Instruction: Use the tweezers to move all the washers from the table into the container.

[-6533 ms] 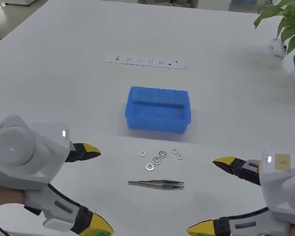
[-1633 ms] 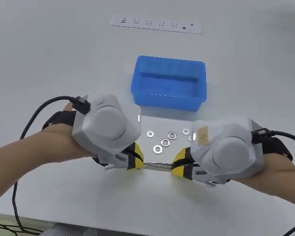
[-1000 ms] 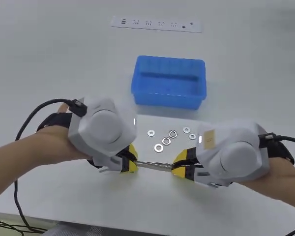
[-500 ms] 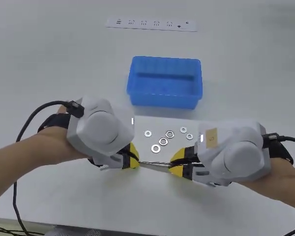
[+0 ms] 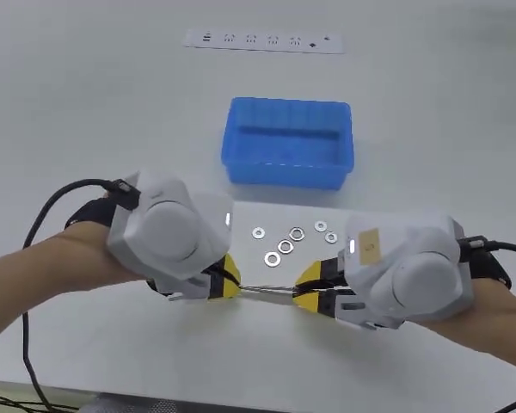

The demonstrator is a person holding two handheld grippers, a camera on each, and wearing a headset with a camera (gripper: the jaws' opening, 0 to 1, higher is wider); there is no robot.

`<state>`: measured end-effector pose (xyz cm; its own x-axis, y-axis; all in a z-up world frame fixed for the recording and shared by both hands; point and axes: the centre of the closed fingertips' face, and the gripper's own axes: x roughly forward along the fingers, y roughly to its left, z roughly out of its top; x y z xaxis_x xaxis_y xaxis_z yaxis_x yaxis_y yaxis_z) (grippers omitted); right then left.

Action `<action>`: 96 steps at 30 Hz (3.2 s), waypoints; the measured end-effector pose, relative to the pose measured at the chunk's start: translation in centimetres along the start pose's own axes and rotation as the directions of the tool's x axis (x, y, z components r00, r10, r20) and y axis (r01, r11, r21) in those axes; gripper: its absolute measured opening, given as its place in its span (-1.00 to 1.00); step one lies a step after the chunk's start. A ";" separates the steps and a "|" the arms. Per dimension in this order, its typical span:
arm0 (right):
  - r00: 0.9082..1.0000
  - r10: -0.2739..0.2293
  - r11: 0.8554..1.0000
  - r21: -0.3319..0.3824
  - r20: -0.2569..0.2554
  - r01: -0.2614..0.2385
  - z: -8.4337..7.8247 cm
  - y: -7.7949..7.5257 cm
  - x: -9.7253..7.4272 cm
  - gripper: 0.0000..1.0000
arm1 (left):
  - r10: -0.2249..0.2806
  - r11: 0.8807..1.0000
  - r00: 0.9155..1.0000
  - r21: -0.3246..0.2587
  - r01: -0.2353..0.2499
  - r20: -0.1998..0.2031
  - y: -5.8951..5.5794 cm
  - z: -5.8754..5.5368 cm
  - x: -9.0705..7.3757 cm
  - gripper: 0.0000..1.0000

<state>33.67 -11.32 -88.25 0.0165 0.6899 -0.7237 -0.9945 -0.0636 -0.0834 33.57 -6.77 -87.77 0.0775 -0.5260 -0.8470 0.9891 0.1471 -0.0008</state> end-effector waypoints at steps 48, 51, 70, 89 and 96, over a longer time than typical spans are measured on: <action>0.969 -0.098 0.994 0.058 0.228 0.088 1.1 -1.2 -1.3 -0.87 | 0.050 0.990 0.945 -0.142 -0.003 0.325 0.3 9.1 -4.3 -0.91; 0.965 -0.116 0.993 0.057 0.237 0.105 0.8 -1.3 -1.5 -0.89 | 0.047 0.994 0.948 -0.113 -0.011 0.314 0.1 9.6 -3.6 -0.91; 0.954 -0.122 0.992 0.076 0.274 0.105 2.2 -1.7 -1.9 -0.89 | 0.068 0.993 0.986 -0.110 -0.051 0.154 1.7 4.4 -3.7 -0.83; 0.949 -0.108 0.994 0.067 0.298 0.092 3.2 -1.5 -1.5 -0.88 | 0.081 0.995 0.947 -0.076 -0.060 0.311 1.2 7.6 -4.9 -0.90; 0.950 -0.096 0.995 0.062 0.298 0.081 3.1 -1.3 -1.3 -0.88 | 0.074 0.995 0.942 -0.081 -0.050 0.328 1.1 8.1 -4.7 -0.88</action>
<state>34.61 -9.92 -85.14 0.0800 0.8763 -0.4752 -0.9944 0.0371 -0.0990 35.28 -10.91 -79.46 0.1873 -0.7590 -0.6236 0.9706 0.2409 -0.0017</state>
